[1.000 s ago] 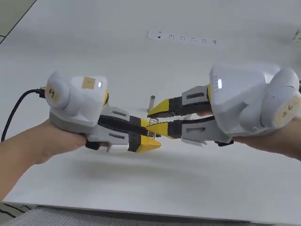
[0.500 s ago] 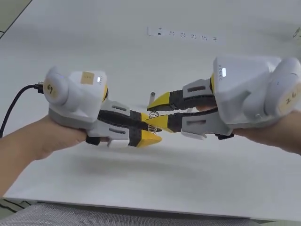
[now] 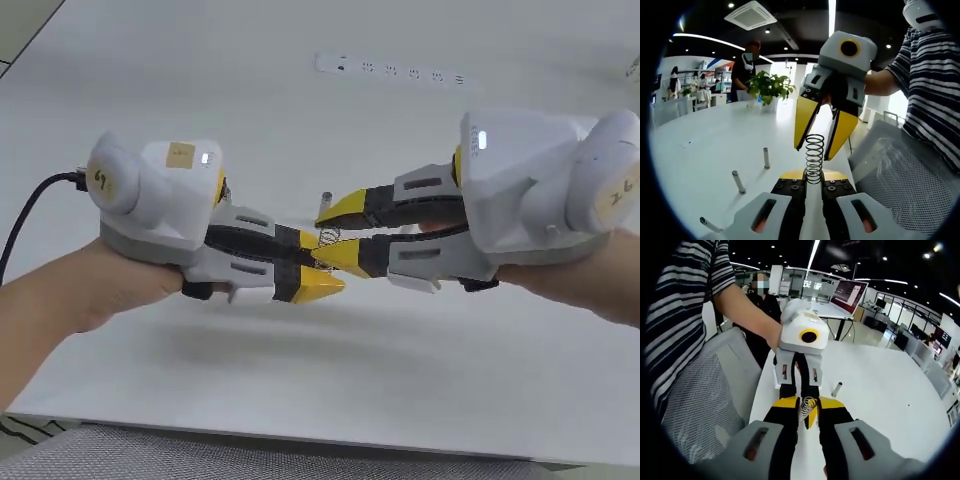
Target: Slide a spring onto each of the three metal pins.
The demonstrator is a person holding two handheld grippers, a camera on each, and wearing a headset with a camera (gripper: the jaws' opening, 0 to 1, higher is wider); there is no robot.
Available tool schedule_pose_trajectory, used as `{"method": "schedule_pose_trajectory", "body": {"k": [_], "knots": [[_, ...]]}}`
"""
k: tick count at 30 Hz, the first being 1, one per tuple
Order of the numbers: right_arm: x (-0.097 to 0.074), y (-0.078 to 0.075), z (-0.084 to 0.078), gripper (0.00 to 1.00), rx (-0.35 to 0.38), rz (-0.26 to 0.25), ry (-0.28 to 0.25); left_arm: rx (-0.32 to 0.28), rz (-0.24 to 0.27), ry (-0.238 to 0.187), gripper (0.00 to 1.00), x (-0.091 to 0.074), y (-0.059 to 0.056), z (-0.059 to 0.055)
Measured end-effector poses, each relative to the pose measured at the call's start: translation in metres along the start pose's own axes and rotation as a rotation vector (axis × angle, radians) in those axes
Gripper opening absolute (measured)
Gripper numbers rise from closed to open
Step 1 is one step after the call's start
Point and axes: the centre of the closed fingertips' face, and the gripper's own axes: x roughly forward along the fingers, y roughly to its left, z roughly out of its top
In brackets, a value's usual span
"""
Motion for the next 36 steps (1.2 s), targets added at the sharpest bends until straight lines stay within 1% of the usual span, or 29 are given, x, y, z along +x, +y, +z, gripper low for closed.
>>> {"method": "schedule_pose_trajectory", "body": {"k": [3, 7, 10, 14, 16, 18, 24, 30, 36], "knots": [[-0.0014, -0.002, 0.0005, 0.14, 0.016, -0.008, -0.013, 0.001, -0.001, 0.003, 0.07, -0.0005, 0.0, -0.0006], [-0.0007, -0.0005, -0.0005, 0.13, 0.023, -0.002, -0.011, 0.002, -0.002, 0.011, 0.08, 0.0003, -0.0007, -0.0015], [-0.0002, 0.0005, 0.0003, 0.12, 0.028, 0.0, -0.013, -0.007, -0.006, 0.009, 0.08, 0.0007, -0.0021, -0.0012], [-0.0002, 0.0004, 0.001, 0.12, 0.019, -0.001, -0.01, -0.015, -0.001, 0.009, 0.08, -0.0003, -0.0015, -0.0008], [-0.0004, -0.0006, 0.0012, 0.12, 0.014, -0.002, -0.007, -0.037, 0.003, 0.009, 0.08, -0.001, -0.0007, -0.0004], [-0.0004, -0.0012, 0.0026, 0.12, 0.012, -0.003, -0.01, -0.035, 0.008, 0.004, 0.08, -0.0013, -0.0001, 0.0009], [0.0008, -0.0015, 0.0022, 0.12, -0.017, 0.005, 0.005, -0.058, 0.017, 0.017, 0.09, -0.0017, 0.0021, -0.0005], [0.0016, -0.0029, 0.0024, 0.12, -0.032, 0.009, 0.014, -0.062, 0.03, 0.02, 0.13, -0.0027, 0.0052, -0.0003], [0.0031, -0.0014, 0.0, 0.12, -0.048, 0.013, 0.024, -0.069, 0.045, 0.029, 0.18, -0.0034, 0.0076, -0.0015]]}}
